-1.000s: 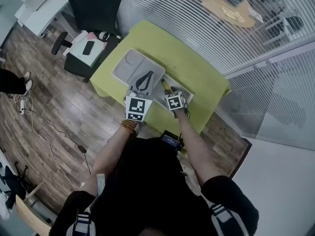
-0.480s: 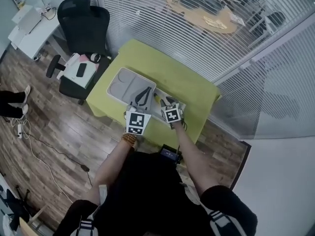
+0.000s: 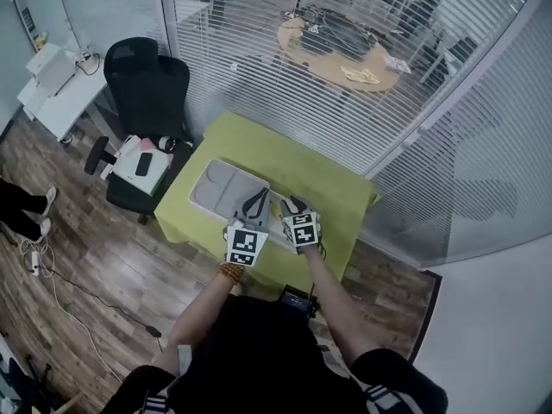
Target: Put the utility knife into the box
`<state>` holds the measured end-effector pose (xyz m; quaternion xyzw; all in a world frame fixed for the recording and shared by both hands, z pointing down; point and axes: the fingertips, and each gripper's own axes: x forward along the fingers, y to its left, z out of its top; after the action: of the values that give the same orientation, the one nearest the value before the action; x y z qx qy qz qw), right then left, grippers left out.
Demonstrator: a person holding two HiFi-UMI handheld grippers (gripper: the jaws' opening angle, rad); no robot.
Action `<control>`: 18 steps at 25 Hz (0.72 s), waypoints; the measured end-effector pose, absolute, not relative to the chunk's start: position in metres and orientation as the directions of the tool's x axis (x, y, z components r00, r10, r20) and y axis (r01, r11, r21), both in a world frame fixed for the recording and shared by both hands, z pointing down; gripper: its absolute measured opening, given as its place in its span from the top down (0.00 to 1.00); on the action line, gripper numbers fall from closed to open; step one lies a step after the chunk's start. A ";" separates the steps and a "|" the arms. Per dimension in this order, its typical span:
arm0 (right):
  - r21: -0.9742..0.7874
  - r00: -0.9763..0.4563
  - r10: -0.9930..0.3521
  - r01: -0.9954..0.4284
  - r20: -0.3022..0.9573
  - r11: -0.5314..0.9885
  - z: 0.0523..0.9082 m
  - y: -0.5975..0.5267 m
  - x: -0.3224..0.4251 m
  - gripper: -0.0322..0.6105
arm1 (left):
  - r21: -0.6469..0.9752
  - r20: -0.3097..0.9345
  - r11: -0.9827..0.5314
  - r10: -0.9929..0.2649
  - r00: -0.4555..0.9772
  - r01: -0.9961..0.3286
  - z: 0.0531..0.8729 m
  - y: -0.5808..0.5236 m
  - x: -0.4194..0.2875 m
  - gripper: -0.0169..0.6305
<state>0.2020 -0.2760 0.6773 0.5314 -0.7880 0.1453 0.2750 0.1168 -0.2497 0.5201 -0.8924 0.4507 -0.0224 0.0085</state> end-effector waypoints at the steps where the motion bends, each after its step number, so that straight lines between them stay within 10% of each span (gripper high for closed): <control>1: 0.063 -0.284 -0.767 -0.920 0.576 0.388 0.670 -0.277 0.202 0.77 | -0.036 0.030 -0.597 -0.802 0.596 -0.802 0.518 -0.250 0.118 0.95; 18: 0.072 -0.261 -0.897 -0.950 0.357 0.305 0.560 -0.271 0.212 0.77 | -0.051 -0.018 -0.648 -0.760 0.649 -0.760 0.498 -0.245 0.142 0.95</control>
<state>0.2118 -0.2711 0.5604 0.5842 -0.7902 0.0788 0.1679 0.1420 -0.2450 0.4980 -0.9077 0.4187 -0.0027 0.0268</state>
